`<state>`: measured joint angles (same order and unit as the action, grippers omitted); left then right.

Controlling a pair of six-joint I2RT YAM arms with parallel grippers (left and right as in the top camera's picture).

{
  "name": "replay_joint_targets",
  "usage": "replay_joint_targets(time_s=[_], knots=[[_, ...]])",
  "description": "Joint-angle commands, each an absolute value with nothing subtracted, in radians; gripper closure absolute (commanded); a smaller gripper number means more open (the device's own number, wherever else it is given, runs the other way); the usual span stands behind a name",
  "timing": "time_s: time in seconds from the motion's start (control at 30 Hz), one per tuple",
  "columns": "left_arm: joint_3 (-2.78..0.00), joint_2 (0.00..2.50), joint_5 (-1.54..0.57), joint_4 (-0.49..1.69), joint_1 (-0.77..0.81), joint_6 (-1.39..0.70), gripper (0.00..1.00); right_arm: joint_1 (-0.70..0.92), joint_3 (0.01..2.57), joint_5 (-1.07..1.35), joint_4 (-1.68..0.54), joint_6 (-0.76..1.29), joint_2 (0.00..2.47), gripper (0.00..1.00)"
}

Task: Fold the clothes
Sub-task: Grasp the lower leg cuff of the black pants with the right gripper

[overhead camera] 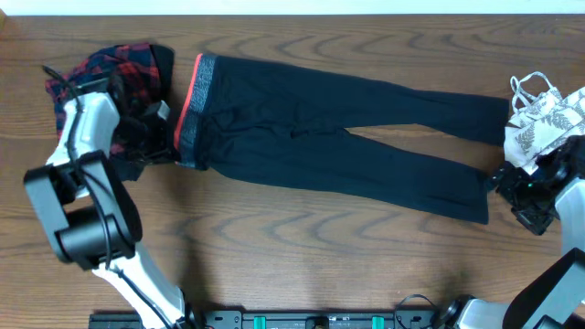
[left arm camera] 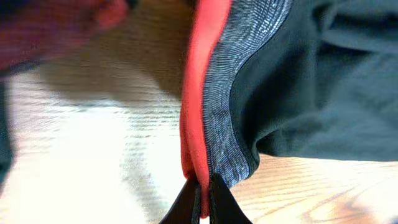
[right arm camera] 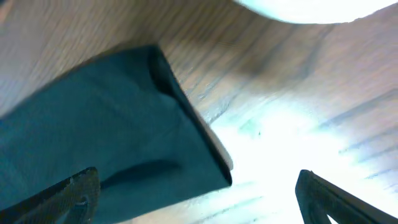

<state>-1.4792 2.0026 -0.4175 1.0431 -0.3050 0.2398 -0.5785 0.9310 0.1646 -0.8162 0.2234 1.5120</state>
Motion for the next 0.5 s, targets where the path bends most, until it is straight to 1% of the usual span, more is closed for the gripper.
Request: replay_joint_targets(time_s=[0.0,0.07,0.13,0.17,0.2,0.23,0.27,0.33,0.47], knots=[[-1.477,1.965,-0.434,1.046,-0.316,0.223,0.94,-0.604,0.882,0.266,-0.797,0.154,1.532,0.07],[-1.477,1.963,-0.434,1.046,-0.316,0.223,0.94,-0.613,0.837,0.293,-0.772,0.149,1.534,0.14],[-1.477,1.963,-0.434,1.046,-0.316,0.223,0.94,-0.624,0.798,0.298,-0.741,0.149,1.534,0.24],[-1.477,1.963,-0.434,1.046,-0.316,0.223,0.94,-0.631,0.774,0.305,-0.719,0.149,1.534,0.44],[-1.477,1.963,-0.434,1.046,-0.316,0.223,0.94,-0.635,0.76,0.305,-0.709,0.15,1.534,0.59],[-1.477,1.963,-0.434,1.046,-0.316,0.223,0.94,-0.641,0.744,0.304,-0.699,0.161,1.534,0.69],[-1.477,1.963,-0.434,1.046,-0.316,0.223,0.94,-0.647,0.731,0.304,-0.691,0.164,1.534,0.68],[-1.477,1.963,-0.434,1.046,-0.316,0.223,0.94,-0.654,0.712,0.304,-0.677,0.164,1.534,0.59],[-1.477,1.963,-0.434,1.045,-0.316,0.223,0.94,-0.659,0.692,0.303,-0.653,0.164,1.534,0.57]])
